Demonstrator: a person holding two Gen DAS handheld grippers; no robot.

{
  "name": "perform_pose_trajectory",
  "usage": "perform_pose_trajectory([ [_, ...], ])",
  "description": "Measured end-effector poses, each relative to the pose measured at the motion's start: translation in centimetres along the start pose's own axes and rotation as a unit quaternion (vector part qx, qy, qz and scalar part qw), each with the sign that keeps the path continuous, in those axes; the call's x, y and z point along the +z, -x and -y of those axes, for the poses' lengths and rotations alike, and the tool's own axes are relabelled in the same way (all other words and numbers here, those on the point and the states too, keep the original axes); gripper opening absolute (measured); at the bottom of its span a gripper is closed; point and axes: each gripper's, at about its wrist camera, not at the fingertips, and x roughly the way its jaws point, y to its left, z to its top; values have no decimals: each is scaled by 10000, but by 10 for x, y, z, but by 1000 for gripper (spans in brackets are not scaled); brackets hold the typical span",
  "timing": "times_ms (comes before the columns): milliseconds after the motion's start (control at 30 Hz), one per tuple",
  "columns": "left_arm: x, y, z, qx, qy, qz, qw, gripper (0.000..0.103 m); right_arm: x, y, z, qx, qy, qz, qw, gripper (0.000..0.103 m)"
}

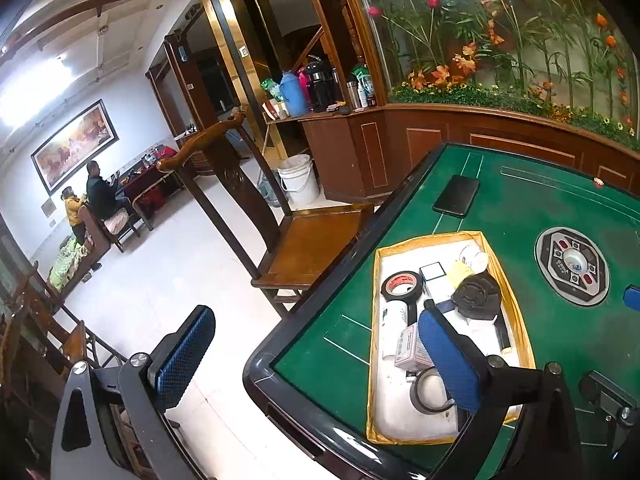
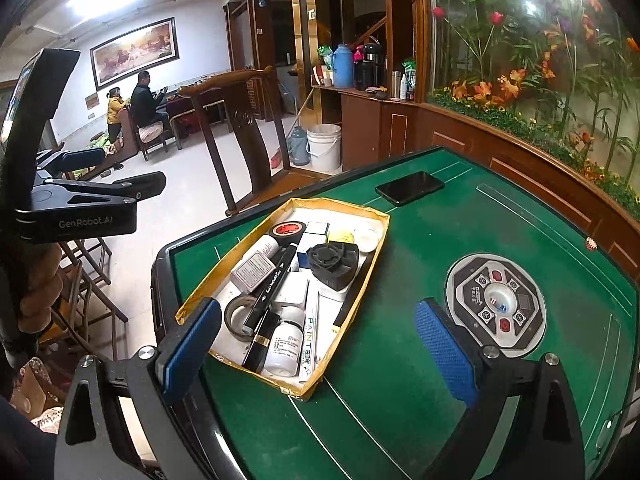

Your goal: Organize rigid objects

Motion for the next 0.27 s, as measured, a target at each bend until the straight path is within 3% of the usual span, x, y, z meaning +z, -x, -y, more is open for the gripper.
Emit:
perform_pose_trajectory([
  [267, 0, -5, 3, -485, 74, -171, 9987, 102, -4, -3, 7, -49, -157, -83, 9998, 97],
])
